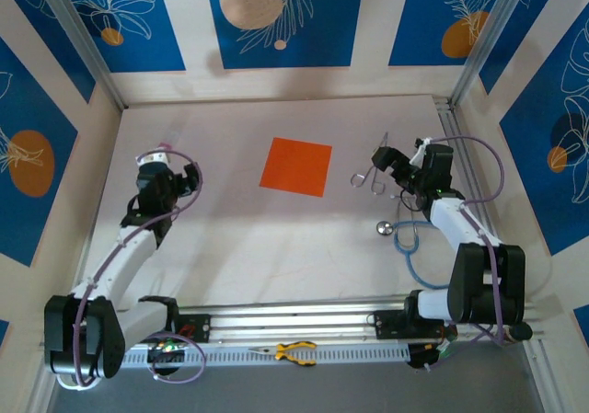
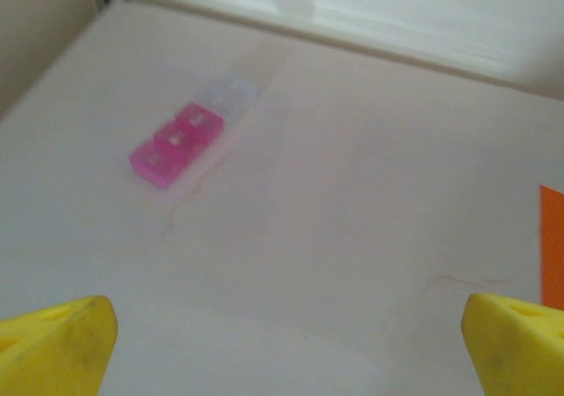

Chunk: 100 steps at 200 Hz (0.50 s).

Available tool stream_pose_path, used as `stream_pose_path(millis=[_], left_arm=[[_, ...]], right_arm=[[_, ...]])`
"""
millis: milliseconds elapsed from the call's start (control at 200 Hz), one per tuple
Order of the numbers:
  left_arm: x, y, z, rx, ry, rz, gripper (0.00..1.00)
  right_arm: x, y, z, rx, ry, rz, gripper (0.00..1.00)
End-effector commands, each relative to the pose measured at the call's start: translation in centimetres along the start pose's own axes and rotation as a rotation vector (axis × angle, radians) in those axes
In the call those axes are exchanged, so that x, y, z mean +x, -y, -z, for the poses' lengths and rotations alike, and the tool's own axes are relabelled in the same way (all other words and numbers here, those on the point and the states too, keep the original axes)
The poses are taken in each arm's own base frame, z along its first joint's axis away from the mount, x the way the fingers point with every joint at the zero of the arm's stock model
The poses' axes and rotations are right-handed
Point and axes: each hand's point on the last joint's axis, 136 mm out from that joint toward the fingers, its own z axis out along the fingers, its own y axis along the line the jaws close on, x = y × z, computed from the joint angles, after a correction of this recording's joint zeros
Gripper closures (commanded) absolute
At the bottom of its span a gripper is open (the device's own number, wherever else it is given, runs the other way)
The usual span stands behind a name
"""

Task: Fold a paper plane with a square sheet of paper (pick it up from the middle)
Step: Move the square sheet of paper to the center of the table.

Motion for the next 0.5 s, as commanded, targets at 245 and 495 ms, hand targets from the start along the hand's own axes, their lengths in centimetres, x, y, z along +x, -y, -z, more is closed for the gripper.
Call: stream_pose_path(millis=[245,495], left_arm=[[3.4,7.7,-1.4,0.134,-0.348,-0.005,0.0],[6.1,17.7,-2.5,0.252,-0.45,-0.213,0.0]], right_arm=[[4.4,-3.1,-2.9,-0.079,-0.22,0.03,0.01],[5.9,-5.1,-3.2,-0.172,-0.32,-0.007,0.01]])
